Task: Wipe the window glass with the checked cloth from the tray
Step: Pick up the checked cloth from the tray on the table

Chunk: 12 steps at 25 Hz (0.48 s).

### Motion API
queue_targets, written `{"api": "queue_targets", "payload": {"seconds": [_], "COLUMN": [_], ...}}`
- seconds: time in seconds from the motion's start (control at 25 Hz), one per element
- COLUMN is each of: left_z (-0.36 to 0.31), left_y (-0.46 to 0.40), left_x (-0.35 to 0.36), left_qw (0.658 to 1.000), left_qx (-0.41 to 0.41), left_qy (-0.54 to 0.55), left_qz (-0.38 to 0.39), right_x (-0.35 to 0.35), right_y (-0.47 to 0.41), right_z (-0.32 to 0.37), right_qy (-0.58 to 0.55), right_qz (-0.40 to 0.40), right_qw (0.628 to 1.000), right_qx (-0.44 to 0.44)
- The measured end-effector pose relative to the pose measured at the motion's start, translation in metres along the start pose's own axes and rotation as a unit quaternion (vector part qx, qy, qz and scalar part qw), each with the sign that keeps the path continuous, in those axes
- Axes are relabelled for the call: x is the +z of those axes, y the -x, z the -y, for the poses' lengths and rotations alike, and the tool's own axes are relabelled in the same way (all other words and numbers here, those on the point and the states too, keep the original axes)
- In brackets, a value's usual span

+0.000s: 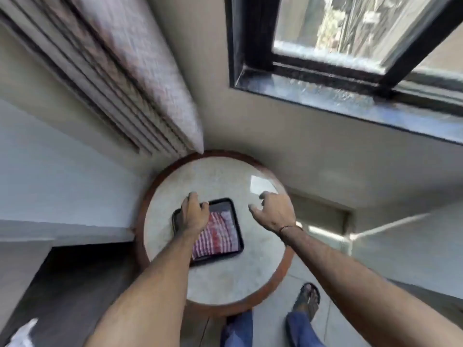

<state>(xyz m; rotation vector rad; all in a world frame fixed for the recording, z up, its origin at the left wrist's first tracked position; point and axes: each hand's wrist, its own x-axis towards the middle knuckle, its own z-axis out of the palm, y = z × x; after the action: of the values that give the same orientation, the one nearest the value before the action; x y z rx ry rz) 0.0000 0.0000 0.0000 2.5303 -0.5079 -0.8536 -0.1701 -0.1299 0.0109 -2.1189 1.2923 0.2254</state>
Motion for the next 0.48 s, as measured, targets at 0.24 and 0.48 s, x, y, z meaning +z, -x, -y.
{"api": "queue_targets", "payload": {"seconds": [0.24,0.48], "left_z": [0.132,0.141], "left_y": [-0.034,-0.045], "left_x": [0.094,0.102], "left_qw": [0.984,0.958], "left_qx": [-0.179,-0.245], "left_qy": [-0.007,0.151], "left_qz": [0.001,0.009], "right_x": [0.182,0.212], "right_y": [-0.023,-0.040], "right_z": [0.010,0.022], "right_qy": [-0.030,-0.102], "right_qz": [0.093,0.143], "right_qw": [0.994,0.976], "right_qx": [0.045,0.131]}}
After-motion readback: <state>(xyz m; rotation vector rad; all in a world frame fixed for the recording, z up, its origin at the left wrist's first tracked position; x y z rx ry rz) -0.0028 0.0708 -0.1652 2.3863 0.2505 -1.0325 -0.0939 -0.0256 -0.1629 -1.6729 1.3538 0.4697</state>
